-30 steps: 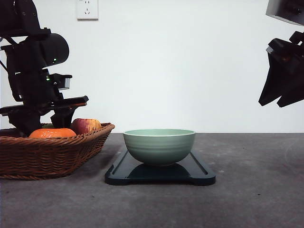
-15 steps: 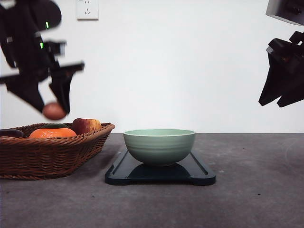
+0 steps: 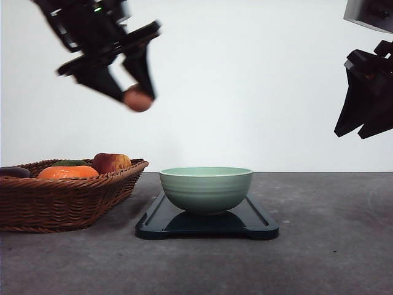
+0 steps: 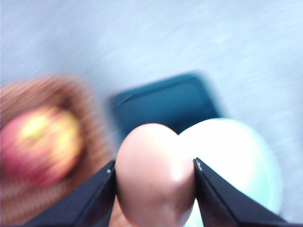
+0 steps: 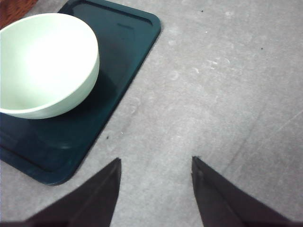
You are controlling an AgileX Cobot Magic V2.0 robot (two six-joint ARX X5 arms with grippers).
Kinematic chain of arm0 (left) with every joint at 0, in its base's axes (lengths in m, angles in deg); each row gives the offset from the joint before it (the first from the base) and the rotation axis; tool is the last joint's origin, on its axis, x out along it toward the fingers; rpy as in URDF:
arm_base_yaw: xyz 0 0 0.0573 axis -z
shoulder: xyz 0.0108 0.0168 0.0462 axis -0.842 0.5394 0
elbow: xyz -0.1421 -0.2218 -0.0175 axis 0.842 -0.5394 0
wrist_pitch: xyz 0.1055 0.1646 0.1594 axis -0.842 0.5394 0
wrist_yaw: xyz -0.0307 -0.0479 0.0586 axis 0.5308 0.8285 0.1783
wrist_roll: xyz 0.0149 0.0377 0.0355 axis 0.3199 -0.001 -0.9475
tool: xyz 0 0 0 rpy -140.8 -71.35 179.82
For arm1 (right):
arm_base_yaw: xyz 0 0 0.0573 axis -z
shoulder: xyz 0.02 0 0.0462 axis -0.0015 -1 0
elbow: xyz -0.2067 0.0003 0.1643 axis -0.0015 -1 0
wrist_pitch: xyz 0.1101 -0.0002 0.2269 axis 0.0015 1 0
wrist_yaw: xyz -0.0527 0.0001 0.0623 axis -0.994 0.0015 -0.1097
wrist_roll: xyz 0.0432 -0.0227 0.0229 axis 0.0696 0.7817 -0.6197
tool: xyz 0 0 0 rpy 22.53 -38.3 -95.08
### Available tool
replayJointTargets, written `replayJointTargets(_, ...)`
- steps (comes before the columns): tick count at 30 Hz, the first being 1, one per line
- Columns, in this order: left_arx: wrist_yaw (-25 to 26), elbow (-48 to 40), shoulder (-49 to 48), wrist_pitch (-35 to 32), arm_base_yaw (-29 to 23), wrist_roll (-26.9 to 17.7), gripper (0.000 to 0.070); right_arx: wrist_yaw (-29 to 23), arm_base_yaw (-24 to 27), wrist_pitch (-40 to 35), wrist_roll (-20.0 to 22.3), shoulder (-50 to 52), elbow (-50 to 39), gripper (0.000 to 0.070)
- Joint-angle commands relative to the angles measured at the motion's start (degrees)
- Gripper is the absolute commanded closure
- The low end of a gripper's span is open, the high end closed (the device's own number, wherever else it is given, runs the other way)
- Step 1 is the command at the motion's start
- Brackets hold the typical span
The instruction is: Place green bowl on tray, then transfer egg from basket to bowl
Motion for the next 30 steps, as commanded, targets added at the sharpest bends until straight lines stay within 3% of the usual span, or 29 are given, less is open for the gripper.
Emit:
replayJointTargets(1, 0.11, 1.16, 0.51, -2.35, 1.3, 0.43, 0.0443, 0.02, -0.23, -0.42, -0.01, -0.57, 0.61, 0.0413)
replayJointTargets(11, -0.94, 1.16, 3.24, -6.91, 4.89, 0.42, 0.0442, 0.04, -0.22, -1.07, -0.03, -0.57, 0.61, 0.0413)
replayJointTargets(30, -0.94, 1.16, 19.42, -10.95, 10.78, -1.19, 0.0441, 0.02, -0.24, -1.09, -0.03, -0.57, 0.61, 0.0413)
